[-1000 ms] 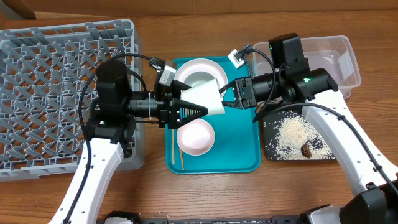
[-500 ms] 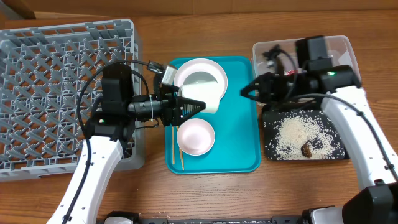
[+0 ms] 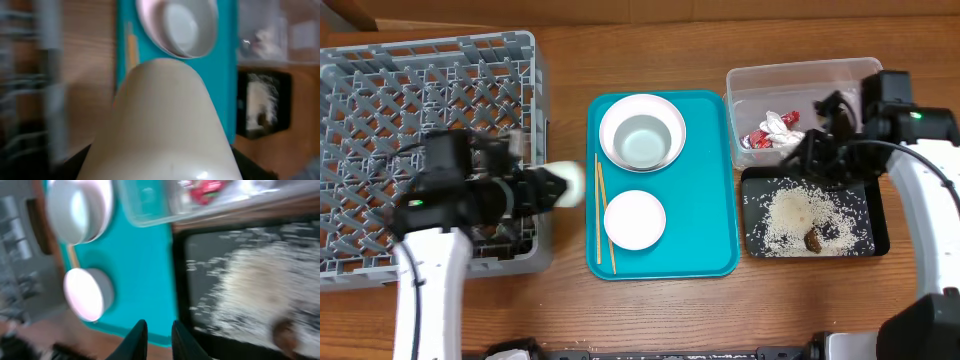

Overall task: Sort waste into correct bins and load items into the dishwasher
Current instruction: 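Release the cup from the right gripper and carry it left into the rack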

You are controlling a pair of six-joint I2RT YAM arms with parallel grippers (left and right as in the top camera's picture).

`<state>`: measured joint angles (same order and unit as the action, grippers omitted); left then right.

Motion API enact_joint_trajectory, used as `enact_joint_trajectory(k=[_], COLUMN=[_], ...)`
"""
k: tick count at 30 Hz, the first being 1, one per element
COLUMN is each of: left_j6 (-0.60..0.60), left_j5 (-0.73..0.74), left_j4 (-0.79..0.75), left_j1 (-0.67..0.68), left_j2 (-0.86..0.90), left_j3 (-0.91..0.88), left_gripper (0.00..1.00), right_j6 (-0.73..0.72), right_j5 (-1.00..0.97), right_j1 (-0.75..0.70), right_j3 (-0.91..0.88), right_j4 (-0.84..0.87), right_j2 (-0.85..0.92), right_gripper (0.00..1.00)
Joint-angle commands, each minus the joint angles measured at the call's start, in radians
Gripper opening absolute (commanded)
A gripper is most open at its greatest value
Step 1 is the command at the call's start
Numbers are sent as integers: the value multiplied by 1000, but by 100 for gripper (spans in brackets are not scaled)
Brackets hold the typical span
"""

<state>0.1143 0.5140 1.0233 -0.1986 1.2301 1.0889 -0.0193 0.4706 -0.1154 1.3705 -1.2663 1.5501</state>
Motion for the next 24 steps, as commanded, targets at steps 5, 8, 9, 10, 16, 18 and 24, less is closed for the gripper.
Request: enact_joint_trajectory(k=[5, 8, 9, 10, 16, 18, 24], left_j6=[-19, 6, 5, 5, 5, 5, 5], left_j5=[-455, -508, -523, -528, -614, -610, -570], left_j4=[74, 43, 9, -6, -74, -90, -86], left_j1=[-228, -259, -264, -264, -264, -264, -264], left_j2=[-17, 6, 30, 44, 174, 217, 298], left_j3=[84, 84, 84, 84, 84, 84, 84], left_gripper=[4, 4, 4, 4, 4, 4, 46], right_j6=[20, 20, 20, 20, 20, 20, 20], right_j5=[-111, -110, -106, -103, -103, -103, -103], right_j1=[-50, -48, -48, -48, -48, -48, -48], right_j3=[11, 11, 11, 11, 11, 11, 11], right_j4=[-23, -25, -28, -30, -39, -39, -40], right_j2=[-117, -119, -119, -119, -119, -119, -119], right_gripper=[19, 19, 19, 19, 19, 19, 19])
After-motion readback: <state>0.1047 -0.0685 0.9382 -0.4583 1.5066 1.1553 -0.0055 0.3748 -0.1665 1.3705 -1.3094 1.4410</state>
